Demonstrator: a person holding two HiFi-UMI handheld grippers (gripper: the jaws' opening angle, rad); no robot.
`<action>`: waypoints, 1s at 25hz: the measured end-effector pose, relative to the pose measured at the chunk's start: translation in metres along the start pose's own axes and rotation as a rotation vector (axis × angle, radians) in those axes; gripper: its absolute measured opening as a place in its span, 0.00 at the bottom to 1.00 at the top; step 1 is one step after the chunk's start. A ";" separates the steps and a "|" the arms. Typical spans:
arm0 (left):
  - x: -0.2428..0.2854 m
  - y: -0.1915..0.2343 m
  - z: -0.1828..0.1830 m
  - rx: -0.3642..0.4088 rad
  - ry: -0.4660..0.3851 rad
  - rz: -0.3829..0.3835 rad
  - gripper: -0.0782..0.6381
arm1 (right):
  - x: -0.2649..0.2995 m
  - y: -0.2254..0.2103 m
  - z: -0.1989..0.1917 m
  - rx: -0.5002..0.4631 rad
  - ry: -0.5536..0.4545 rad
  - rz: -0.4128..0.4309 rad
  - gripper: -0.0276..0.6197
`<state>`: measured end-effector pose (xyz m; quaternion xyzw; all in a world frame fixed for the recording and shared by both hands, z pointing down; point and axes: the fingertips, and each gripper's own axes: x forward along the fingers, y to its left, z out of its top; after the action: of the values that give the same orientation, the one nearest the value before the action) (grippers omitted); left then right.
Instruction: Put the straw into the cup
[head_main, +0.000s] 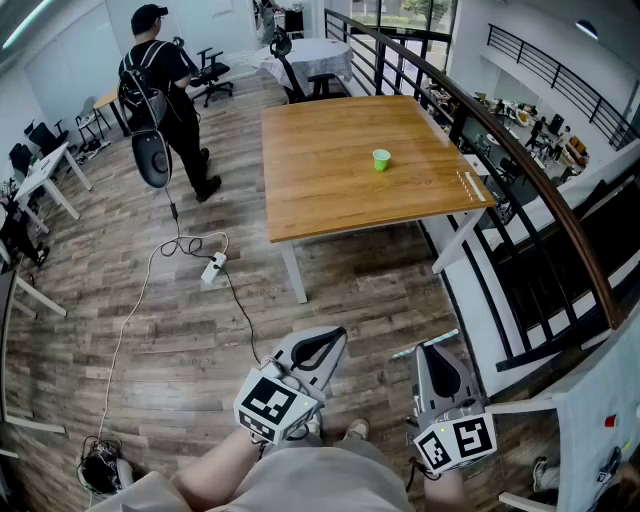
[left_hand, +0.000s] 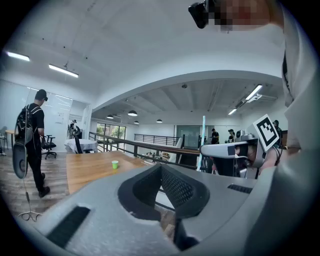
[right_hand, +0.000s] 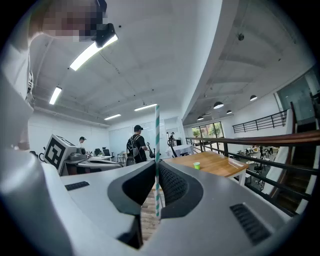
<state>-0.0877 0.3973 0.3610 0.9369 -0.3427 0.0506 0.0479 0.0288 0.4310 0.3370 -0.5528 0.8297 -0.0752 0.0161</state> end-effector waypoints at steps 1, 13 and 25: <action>0.000 0.001 -0.001 -0.004 0.003 0.001 0.13 | 0.000 0.000 -0.001 0.001 0.000 0.000 0.10; 0.011 0.004 -0.007 -0.043 0.019 -0.002 0.13 | 0.005 -0.009 -0.004 0.005 0.010 0.006 0.10; 0.030 -0.004 -0.009 -0.055 0.041 0.021 0.13 | -0.004 -0.039 0.000 0.021 0.001 0.011 0.10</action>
<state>-0.0626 0.3822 0.3738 0.9302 -0.3529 0.0610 0.0803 0.0658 0.4196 0.3426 -0.5479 0.8320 -0.0841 0.0220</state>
